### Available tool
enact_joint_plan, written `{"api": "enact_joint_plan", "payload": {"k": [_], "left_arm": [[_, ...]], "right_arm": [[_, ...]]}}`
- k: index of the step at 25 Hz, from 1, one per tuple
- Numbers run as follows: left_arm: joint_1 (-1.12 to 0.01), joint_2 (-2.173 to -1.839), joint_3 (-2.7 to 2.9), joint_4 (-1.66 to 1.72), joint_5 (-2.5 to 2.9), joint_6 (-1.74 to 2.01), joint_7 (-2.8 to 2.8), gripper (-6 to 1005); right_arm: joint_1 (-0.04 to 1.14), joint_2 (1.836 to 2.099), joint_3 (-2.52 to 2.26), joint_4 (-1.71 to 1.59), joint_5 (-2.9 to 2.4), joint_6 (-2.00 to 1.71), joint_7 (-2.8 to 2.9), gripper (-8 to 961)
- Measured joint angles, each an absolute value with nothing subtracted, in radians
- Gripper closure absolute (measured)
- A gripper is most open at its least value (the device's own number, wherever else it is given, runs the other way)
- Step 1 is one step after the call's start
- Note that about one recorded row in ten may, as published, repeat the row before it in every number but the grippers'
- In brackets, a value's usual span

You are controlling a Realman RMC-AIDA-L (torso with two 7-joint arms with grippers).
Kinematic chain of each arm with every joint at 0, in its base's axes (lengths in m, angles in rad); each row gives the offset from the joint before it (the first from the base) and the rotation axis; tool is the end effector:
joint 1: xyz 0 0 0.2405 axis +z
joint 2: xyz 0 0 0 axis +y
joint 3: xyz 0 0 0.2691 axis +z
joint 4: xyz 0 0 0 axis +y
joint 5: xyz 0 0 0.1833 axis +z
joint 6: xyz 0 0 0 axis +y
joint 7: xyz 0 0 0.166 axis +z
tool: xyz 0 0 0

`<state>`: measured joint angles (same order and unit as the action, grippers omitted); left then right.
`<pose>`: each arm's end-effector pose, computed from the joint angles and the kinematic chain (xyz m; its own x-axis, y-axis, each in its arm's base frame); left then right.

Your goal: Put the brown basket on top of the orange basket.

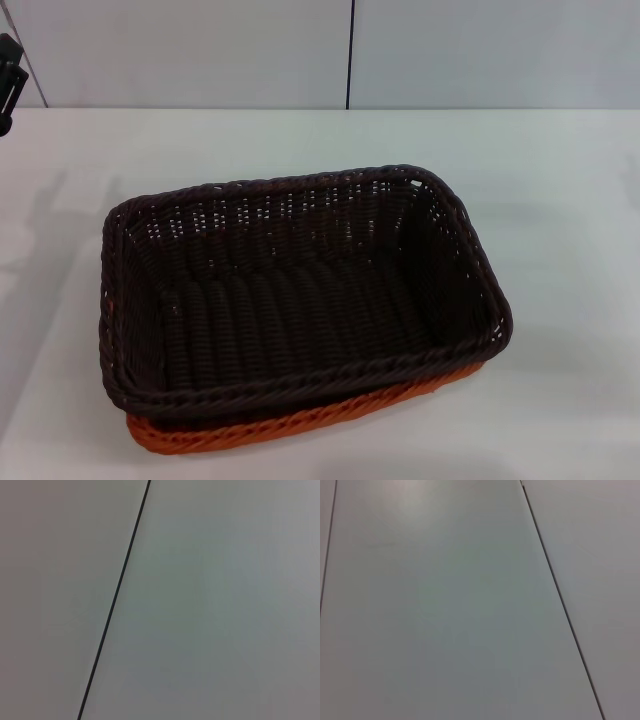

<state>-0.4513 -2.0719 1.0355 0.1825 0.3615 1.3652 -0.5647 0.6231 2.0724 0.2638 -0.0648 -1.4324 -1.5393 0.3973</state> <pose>-0.2958 0.3565 0.0630 0.4609 -0.2865 0.8399 0.8264 -0.2064 -0.5239 0.2672 0.3761 0.0886 0.4885 0.4852 -0.7252 -0.7916 -0.1032 -0.6022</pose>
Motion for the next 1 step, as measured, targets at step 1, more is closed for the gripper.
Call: {"api": "enact_joint_plan", "payload": {"k": [1], "left_arm": [[-0.451,-2.071,1.035,0.182,0.363,1.365,-0.565,202]], "right_arm": [[0.623,2.072,0.264,-0.063,-1.432,-1.539,0.396,344]]}}
